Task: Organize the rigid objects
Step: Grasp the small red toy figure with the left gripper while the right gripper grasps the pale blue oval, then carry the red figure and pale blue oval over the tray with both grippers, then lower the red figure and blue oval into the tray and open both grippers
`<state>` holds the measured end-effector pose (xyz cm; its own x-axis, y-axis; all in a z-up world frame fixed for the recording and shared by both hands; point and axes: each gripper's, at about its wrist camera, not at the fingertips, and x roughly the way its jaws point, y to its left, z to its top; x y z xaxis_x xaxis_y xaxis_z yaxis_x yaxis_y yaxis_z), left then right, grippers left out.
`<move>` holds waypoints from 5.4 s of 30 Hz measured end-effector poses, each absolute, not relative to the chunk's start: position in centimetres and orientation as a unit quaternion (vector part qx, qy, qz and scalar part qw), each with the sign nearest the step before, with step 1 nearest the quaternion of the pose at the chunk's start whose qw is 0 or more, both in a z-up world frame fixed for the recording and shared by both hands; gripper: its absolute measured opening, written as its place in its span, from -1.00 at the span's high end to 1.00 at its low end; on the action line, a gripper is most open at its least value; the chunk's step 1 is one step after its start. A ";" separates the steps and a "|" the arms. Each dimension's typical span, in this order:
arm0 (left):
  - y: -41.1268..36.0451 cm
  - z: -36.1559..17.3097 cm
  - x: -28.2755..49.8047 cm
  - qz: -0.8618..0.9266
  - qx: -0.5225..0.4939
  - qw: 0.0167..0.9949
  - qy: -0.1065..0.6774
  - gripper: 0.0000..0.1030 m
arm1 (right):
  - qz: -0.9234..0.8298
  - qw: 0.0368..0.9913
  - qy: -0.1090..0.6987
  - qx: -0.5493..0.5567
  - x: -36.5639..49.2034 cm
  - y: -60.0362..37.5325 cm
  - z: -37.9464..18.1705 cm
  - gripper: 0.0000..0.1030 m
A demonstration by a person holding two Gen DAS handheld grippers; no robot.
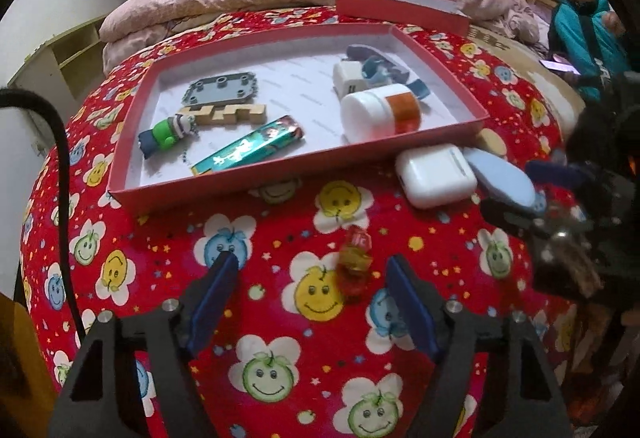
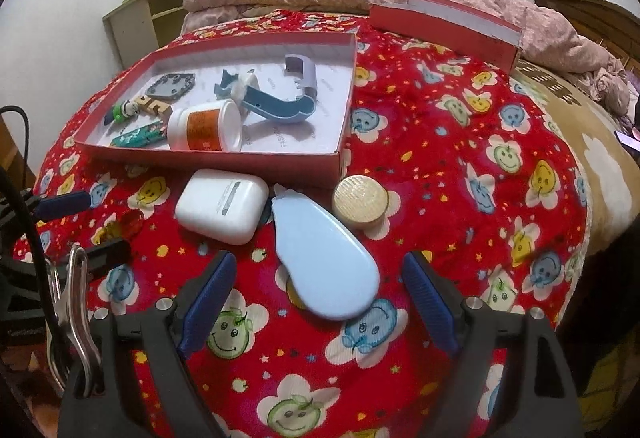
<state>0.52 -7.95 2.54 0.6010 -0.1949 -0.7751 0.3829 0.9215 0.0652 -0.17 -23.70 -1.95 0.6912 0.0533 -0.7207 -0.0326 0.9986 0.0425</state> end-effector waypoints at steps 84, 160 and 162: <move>-3.0 7.8 3.7 -0.177 0.036 0.910 0.372 0.61 | 0.101 0.927 0.361 0.032 -1.1 -19.5 2.3 0.20; -5.7 4.9 15.1 -0.122 0.031 0.907 0.403 -0.21 | 0.079 0.921 0.373 0.077 10.8 -21.4 3.9 0.20; -5.7 4.9 15.0 -0.124 0.035 0.906 0.404 -0.24 | 0.080 0.918 0.379 0.081 11.6 -21.6 3.7 0.20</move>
<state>15.00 -5.74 4.88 0.6436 -0.1952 -0.7401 0.2525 0.9670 -0.0354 11.60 -21.64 3.67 0.7000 0.2087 -0.6829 -0.0865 0.9741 0.2090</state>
